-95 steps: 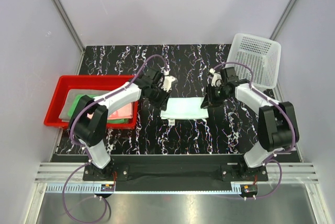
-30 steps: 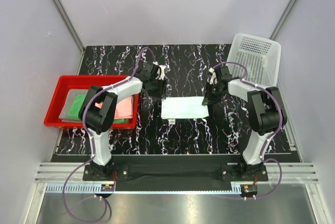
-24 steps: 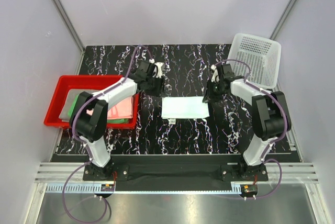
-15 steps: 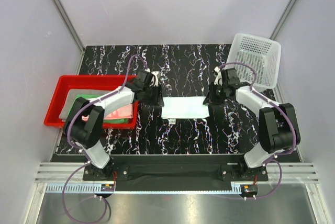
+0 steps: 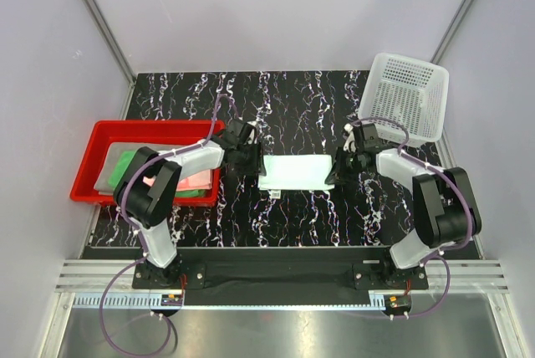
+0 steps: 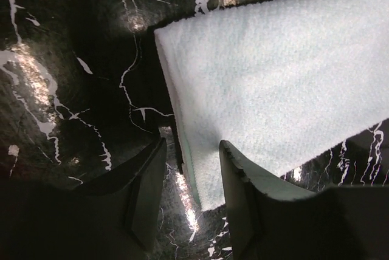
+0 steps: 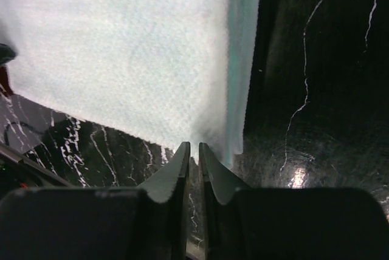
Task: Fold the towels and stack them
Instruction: Neatly place the folded towel into the bin
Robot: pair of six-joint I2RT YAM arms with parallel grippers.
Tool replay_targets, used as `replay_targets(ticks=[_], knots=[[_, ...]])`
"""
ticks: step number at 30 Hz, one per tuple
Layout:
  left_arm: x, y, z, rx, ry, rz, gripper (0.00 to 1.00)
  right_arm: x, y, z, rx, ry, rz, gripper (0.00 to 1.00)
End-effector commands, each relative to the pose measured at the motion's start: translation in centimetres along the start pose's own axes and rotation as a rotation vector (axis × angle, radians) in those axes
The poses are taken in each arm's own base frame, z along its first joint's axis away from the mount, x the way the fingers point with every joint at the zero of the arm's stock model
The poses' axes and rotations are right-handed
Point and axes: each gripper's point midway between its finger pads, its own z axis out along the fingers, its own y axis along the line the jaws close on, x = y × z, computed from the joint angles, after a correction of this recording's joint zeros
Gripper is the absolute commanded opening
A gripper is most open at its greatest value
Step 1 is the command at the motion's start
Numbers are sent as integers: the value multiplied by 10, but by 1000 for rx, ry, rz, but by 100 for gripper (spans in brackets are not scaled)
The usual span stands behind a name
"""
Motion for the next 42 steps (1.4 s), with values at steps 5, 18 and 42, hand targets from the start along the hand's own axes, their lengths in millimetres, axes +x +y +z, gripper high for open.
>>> replay_targets(ticks=[5,18,42], knots=[[-23,-1,4,-39,-82,-41,45,-45,50,-49,-133,-198,-102,19],[-2,1,20,-34,10,-97,42,-57,54,-49,-144,-236,-160,18],[-8,1,-34,-137,12,-6,0,-55,66,-62,-203,-268,-214,20]])
